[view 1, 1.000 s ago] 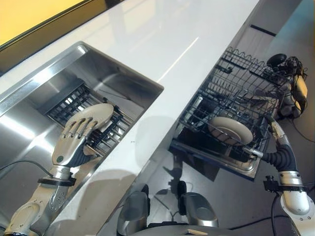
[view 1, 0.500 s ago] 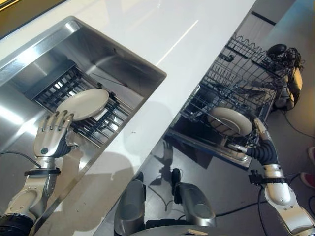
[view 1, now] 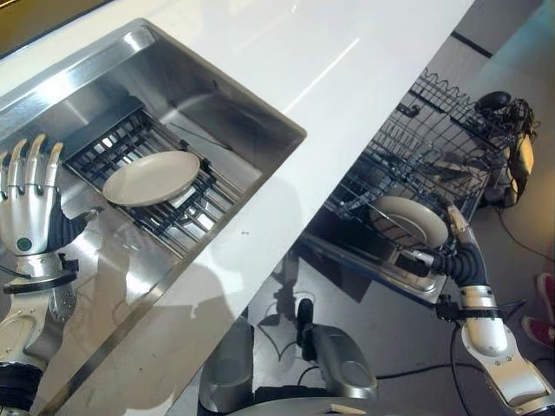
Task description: Pick up plates and place into dishwasher.
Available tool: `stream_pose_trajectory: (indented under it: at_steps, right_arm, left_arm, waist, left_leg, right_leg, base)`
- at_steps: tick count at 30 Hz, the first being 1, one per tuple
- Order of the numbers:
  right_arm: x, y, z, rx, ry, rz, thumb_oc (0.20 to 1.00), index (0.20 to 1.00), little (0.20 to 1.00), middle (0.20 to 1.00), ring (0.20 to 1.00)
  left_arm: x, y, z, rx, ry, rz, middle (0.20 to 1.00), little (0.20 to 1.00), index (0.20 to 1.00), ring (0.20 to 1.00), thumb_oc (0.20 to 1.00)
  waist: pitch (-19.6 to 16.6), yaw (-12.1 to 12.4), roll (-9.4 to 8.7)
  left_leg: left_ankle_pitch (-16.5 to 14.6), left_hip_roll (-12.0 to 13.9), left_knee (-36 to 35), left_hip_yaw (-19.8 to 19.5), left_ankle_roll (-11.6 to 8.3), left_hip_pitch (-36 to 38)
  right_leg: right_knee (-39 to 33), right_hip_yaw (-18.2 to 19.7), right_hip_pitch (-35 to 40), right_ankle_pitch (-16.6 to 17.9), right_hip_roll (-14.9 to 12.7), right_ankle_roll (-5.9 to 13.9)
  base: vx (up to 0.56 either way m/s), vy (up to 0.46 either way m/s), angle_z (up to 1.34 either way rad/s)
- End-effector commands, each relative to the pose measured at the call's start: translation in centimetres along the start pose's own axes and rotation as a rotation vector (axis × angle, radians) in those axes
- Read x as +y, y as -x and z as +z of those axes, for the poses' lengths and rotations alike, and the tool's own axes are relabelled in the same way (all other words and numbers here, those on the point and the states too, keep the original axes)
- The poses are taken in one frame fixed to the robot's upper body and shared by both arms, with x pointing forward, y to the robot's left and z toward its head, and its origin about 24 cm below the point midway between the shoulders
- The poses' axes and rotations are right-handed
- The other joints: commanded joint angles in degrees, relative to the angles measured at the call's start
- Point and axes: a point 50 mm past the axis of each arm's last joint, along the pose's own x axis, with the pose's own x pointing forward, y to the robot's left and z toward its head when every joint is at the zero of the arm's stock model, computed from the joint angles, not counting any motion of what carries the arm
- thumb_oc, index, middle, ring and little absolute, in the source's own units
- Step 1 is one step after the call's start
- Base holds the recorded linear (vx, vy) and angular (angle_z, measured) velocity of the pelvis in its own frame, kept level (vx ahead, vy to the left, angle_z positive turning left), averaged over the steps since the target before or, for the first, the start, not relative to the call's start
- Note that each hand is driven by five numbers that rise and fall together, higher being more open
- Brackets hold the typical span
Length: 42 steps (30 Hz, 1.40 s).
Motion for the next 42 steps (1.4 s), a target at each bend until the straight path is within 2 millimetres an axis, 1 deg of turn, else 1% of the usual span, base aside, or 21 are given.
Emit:
stream_pose_trajectory:
  at_steps: [1,3,4,8,12,18,21,27,31,35,37,38,39,40,41,42]
  right_arm:
    - [-0.4,-0.2,0.8,-0.025,-0.01,0.034,1.0,1.0,1.0,1.0,1.0]
    - [-0.5,-0.1,0.8,-0.018,-0.007,0.042,1.0,1.0,1.0,1.0,1.0]
    - [-0.6,0.0,0.7,-0.014,-0.006,0.052,1.0,1.0,1.0,1.0,1.0]
    - [-0.6,0.0,0.4,-0.007,-0.004,0.07,1.0,1.0,1.0,1.0,1.0]
    - [0.0,0.1,0.1,0.003,-0.008,0.09,1.0,1.0,1.0,1.0,1.0]
    - [0.7,0.1,-0.2,0.026,0.004,0.108,1.0,1.0,1.0,1.0,1.0]
    - [1.3,0.0,-0.6,0.039,0.007,0.124,1.0,1.0,1.0,1.0,1.0]
    - [2.5,0.0,-0.9,0.06,0.012,0.153,1.0,1.0,1.0,1.0,1.0]
    - [3.7,0.0,-1.2,0.077,0.018,0.162,1.0,1.0,1.0,1.0,1.0]
    - [4.2,0.1,-1.6,0.099,0.025,0.168,1.0,1.0,1.0,1.0,1.0]
    - [4.3,0.1,-1.7,0.107,0.027,0.171,1.0,1.0,1.0,1.0,1.0]
    - [4.3,0.2,-1.7,0.111,0.029,0.172,1.0,1.0,1.0,1.0,1.0]
    - [4.4,0.1,-1.8,0.115,0.029,0.173,1.0,1.0,1.0,1.0,1.0]
    - [4.5,0.1,-1.8,0.118,0.03,0.174,1.0,1.0,1.0,1.0,1.0]
    - [4.6,0.2,-1.8,0.122,0.032,0.175,1.0,1.0,1.0,1.0,1.0]
    - [4.7,0.3,-1.9,0.124,0.033,0.176,1.0,1.0,1.0,1.0,1.0]
  left_arm:
    - [0.3,0.3,-0.2,-0.046,-0.024,-0.08,1.0,1.0,1.0,1.0,1.0]
    - [0.1,0.4,-0.1,-0.052,-0.025,-0.114,1.0,1.0,1.0,1.0,1.0]
    - [-0.3,0.6,0.1,-0.063,-0.033,-0.156,1.0,1.0,1.0,1.0,1.0]
    - [-1.2,0.7,0.3,-0.074,-0.038,-0.222,1.0,1.0,1.0,1.0,1.0]
    - [-2.4,0.4,0.6,-0.093,-0.03,-0.325,1.0,1.0,1.0,1.0,1.0]
    - [-3.8,0.8,0.6,-0.133,-0.069,-0.448,1.0,1.0,1.0,1.0,1.0]
    - [-4.4,0.8,0.3,-0.145,-0.1,-0.512,1.0,1.0,1.0,1.0,1.0]
    - [-5.6,1.3,-1.1,-0.08,-0.183,-0.623,1.0,1.0,1.0,1.0,1.0]
    - [-6.3,1.3,-1.9,-0.064,-0.251,-0.668,1.0,1.0,1.0,1.0,1.0]
    - [-6.7,1.7,-2.7,-0.034,-0.298,-0.693,1.0,1.0,1.0,1.0,1.0]
    - [-6.6,1.6,-3.1,-0.016,-0.321,-0.691,0.878,0.878,0.878,0.878,0.878]
    - [-6.6,1.5,-3.4,-0.005,-0.326,-0.693,0.649,0.649,0.649,0.649,0.649]
    - [-6.6,1.4,-3.6,0.004,-0.33,-0.692,0.464,0.464,0.464,0.464,0.464]
    - [-6.6,1.3,-3.8,0.007,-0.333,-0.683,0.26,0.26,0.26,0.26,0.26]
    - [-6.6,1.2,-3.9,0.012,-0.334,-0.679,0.2,0.2,0.2,0.2,0.2]
    - [-6.6,1.1,-4.0,0.014,-0.337,-0.678,0.2,0.2,0.2,0.2,0.2]
  waist:
    - [-6.6,-0.6,0.37]
    - [-6.6,-0.8,0.32]
    - [-6.7,-1.1,0.11]
    - [-6.7,-1.6,-0.21]
    - [-7.2,-2.2,-0.93]
    - [-7.8,-2.7,-1.23]
    - [-8.3,-3.0,-1.47]
    - [-9.1,-3.2,-2.18]
    - [-9.9,-3.4,-2.63]
    - [-10.8,-3.5,-2.73]
    - [-11.1,-3.6,-2.92]
    - [-11.3,-3.6,-3.01]
    - [-11.5,-3.6,-3.05]
    - [-11.6,-3.7,-3.05]
    - [-11.8,-3.8,-3.05]
    - [-11.9,-3.8,-3.04]
  left_leg:
    - [4.5,-2.5,-4.1,1.0,1.82,-1.0]
    - [4.4,-2.5,-4.1,1.1,1.95,-0.7]
    - [4.2,-2.4,-3.8,1.1,2.08,-0.5]
    - [3.8,-2.2,-3.5,1.4,2.4,0.1]
    - [3.2,-2.1,-2.9,1.7,2.82,0.6]
    - [2.9,-2.0,-2.4,1.9,3.15,1.2]
    - [2.7,-1.8,-2.3,1.9,3.42,1.5]
    - [2.7,-1.6,-2.3,1.9,3.75,2.3]
    - [2.5,-1.4,-2.5,1.9,4.03,2.4]
    - [2.7,-1.4,-3.2,1.8,4.18,3.0]
    - [2.7,-1.3,-3.2,1.9,4.21,3.1]
    - [2.7,-1.3,-3.3,1.9,4.24,3.3]
    - [2.7,-1.4,-3.5,1.8,4.24,3.4]
    - [2.7,-1.4,-3.5,1.8,4.24,3.5]
    - [2.6,-1.4,-3.6,1.8,4.26,3.5]
    - [2.5,-1.5,-3.6,1.8,4.29,3.5]
  right_leg:
    - [6.6,0.6,-5.0,2.0,-0.5,5.54]
    - [6.8,0.8,-4.9,2.0,-0.4,5.52]
    - [6.8,1.0,-4.9,2.0,-0.3,5.54]
    - [6.9,1.7,-4.6,2.2,0.0,5.69]
    - [6.6,2.2,-4.3,2.6,0.3,5.82]
    - [6.7,3.1,-4.0,3.0,0.7,5.96]
    - [6.6,3.3,-3.8,3.2,0.9,6.16]
    - [6.2,3.8,-3.2,3.7,1.3,6.29]
    - [5.8,3.9,-3.0,3.9,1.5,6.49]
    - [5.3,3.6,-2.8,4.3,1.4,6.55]
    - [5.1,3.7,-2.6,4.5,1.4,6.54]
    - [5.0,3.7,-2.5,4.6,1.4,6.53]
    - [4.8,3.7,-2.4,4.7,1.4,6.55]
    - [4.7,3.7,-2.4,4.8,1.4,6.6]
    - [4.6,3.7,-2.4,4.8,1.4,6.65]
    - [4.4,3.7,-2.3,4.9,1.3,6.67]
  base:
    - [0.11,0.013,-0.02]
    - [0.07,-0.001,-0.03]
    - [0.07,-0.01,-0.03]
    - [0.07,-0.018,-0.05]
    - [0.06,-0.029,-0.03]
    - [0.07,-0.011,-0.08]
    - [0.07,-0.01,-0.11]
    - [0.07,-0.013,-0.03]
    - [0.05,-0.023,-0.01]
    - [0.06,-0.008,0.0]
    - [0.06,-0.016,-0.03]
    - [0.06,-0.022,-0.02]
    - [0.05,-0.021,-0.02]
    - [0.03,-0.022,0.0]
    - [0.0,0.0,0.0]
    - [0.0,0.0,0.0]
